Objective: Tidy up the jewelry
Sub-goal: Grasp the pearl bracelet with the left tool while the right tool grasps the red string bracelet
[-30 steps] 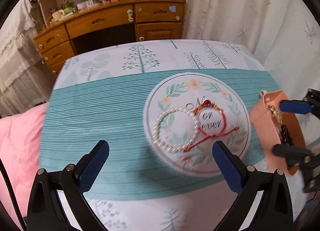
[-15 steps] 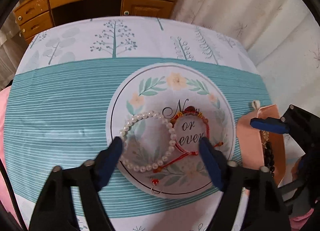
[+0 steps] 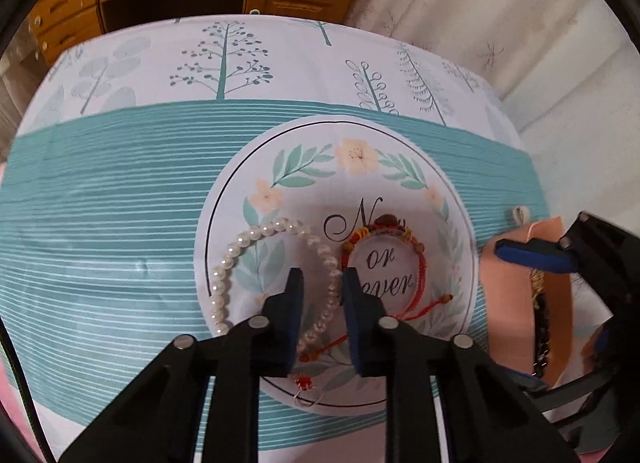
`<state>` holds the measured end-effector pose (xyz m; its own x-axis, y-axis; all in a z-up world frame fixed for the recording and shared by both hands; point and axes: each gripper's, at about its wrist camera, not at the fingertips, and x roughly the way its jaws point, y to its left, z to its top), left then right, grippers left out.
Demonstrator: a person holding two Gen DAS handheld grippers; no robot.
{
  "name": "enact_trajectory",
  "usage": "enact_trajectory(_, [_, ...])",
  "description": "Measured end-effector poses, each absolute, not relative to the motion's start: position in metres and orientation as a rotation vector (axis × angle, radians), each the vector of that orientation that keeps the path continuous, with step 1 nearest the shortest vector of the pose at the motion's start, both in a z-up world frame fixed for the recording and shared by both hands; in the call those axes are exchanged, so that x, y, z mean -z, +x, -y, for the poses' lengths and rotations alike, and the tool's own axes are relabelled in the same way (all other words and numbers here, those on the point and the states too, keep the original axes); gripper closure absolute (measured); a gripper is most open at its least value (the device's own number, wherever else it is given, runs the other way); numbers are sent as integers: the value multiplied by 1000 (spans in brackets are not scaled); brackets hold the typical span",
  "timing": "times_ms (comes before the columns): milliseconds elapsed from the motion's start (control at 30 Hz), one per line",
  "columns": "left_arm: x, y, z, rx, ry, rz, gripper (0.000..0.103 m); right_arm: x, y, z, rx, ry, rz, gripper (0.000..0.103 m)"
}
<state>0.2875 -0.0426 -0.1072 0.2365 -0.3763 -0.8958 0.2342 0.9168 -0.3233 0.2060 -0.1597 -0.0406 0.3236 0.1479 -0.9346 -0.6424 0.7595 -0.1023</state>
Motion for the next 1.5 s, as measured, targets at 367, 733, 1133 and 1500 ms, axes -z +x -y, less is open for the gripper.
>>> enact_trajectory(367, [117, 295, 18, 443, -237, -1260, 96, 64, 231, 132, -508, -552, -1231, 38])
enact_trajectory(733, [117, 290, -18, 406, -255, -1260, 96, 74, 249, 112, -459, -490, -1276, 38])
enact_trajectory(1133, [115, 292, -13, 450, -295, -1289, 70, 76, 252, 114, -406, -398, -1284, 43])
enact_trajectory(1500, [109, 286, 11, 372, -149, -1268, 70, 68, 231, 120, -469, -344, -1314, 46])
